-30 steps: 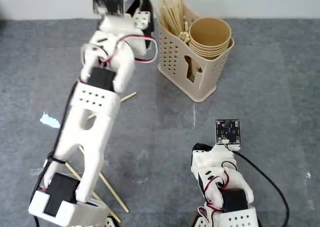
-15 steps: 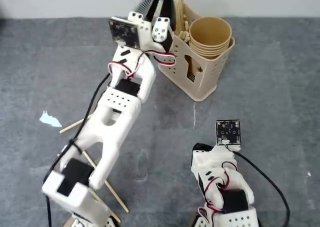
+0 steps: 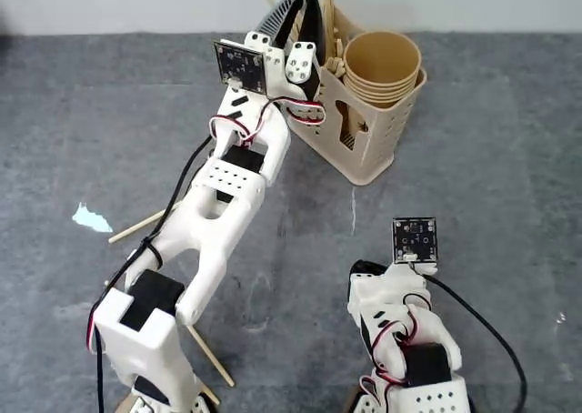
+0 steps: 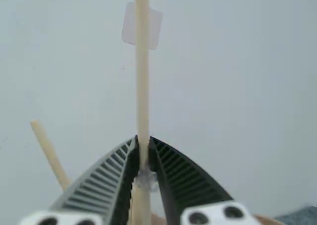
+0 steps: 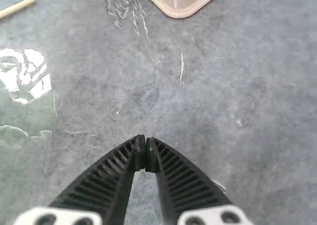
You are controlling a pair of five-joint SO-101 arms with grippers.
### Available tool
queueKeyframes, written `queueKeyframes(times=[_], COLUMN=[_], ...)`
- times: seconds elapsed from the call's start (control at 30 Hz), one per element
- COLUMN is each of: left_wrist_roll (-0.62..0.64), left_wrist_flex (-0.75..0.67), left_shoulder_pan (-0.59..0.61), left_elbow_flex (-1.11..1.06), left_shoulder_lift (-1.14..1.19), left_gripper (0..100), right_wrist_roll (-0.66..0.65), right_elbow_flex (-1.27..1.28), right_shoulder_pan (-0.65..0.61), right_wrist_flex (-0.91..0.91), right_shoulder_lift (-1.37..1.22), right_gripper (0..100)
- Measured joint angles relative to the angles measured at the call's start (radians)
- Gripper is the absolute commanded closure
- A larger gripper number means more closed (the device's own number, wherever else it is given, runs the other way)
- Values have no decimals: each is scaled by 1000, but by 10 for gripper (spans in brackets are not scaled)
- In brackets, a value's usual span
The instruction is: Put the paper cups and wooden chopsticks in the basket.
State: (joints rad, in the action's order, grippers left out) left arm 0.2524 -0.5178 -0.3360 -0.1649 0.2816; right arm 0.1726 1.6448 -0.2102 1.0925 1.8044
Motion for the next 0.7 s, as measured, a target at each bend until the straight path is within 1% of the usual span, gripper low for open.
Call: queueKeyframes(times=[0.1,0.17,0.47,0.57,0.63,0.7], left_wrist_roll=[-57,-74,-86,-72,-31,-3], left_wrist_flex=[0,0,5,91,198,342], left_shoulder_pan=[0,0,9,14,17,17], left_elbow_flex=[-34,-46,-63,-104,-123,-124], left_shoulder_lift=[0,0,-3,-61,-144,-249], left_gripper=[914,895,892,891,891,891], right_wrist_roll=[0,0,0,0,0,0], right_elbow_flex=[0,0,0,0,0,0], right_shoulder_pan=[0,0,0,0,0,0], right_wrist_flex=[0,0,0,0,0,0], right_shoulder_lift=[0,0,0,0,0,0], right_gripper=[980,980,980,980,980,980])
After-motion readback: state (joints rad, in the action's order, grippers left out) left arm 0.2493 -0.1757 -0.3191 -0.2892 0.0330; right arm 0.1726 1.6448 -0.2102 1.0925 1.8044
